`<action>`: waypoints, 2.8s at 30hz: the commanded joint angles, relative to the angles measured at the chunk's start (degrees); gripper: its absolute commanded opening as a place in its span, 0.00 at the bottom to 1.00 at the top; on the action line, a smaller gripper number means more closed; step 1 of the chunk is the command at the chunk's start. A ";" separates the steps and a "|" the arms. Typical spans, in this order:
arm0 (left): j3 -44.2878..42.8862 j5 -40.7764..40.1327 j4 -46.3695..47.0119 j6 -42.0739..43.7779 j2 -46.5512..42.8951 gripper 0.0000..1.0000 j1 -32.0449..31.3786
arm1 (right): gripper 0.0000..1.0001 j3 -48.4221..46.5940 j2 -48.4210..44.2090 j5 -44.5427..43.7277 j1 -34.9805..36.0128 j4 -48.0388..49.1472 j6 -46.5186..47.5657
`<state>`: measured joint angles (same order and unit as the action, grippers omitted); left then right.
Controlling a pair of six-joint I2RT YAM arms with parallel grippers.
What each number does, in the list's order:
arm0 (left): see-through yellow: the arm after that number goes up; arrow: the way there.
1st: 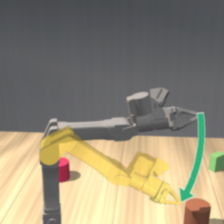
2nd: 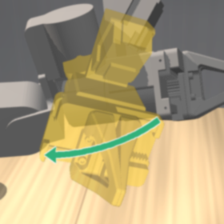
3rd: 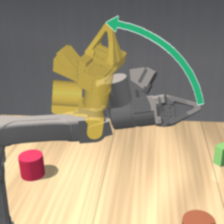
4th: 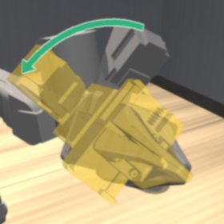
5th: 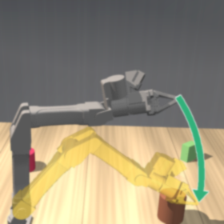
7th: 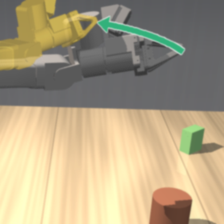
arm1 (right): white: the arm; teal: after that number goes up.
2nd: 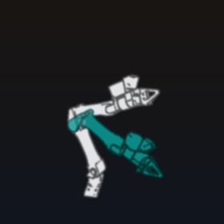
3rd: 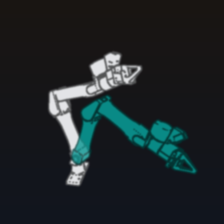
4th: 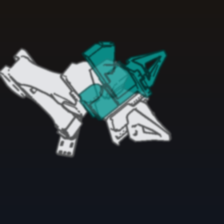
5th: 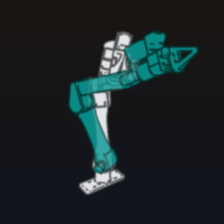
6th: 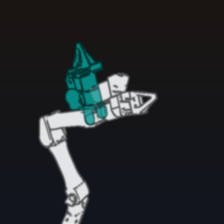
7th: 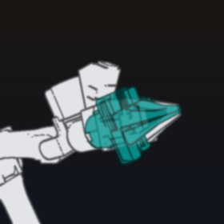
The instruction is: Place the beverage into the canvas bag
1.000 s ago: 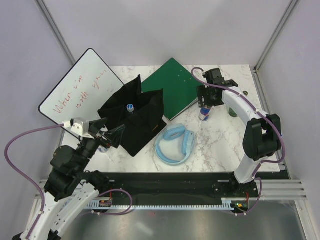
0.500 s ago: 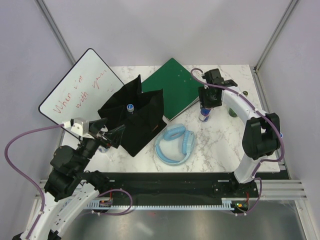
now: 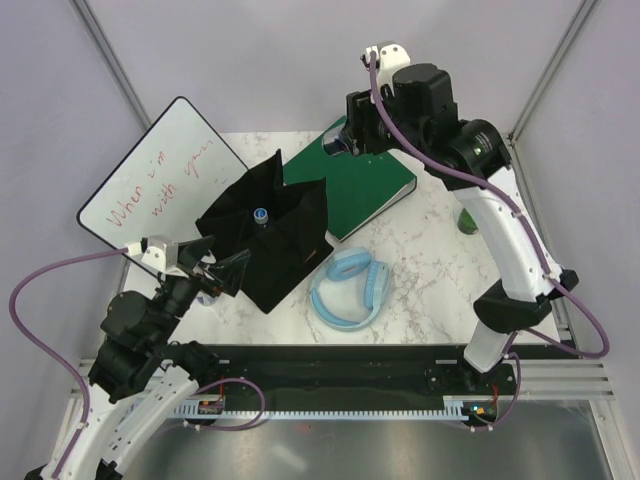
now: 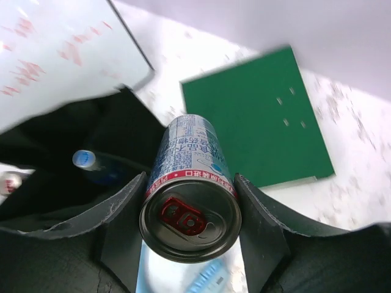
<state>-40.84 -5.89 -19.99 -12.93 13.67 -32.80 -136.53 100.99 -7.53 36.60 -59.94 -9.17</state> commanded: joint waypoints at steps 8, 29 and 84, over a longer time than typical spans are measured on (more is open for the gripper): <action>0.41 -0.26 1.97 0.89 -0.31 1.00 0.36 | 0.00 2.50 -5.89 3.13 12.08 14.58 -3.57; 0.50 -0.53 1.97 1.06 -0.40 1.00 0.36 | 0.00 1.53 8.34 0.24 18.77 18.11 -1.55; -7.04 -17.74 -9.79 -5.34 8.99 0.92 0.36 | 0.00 3.81 8.52 -10.93 24.48 14.51 0.73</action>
<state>-41.93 -13.30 -23.11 -13.61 17.19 -32.69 -130.52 113.82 -18.04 60.86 -47.68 -8.60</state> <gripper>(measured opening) 0.908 0.612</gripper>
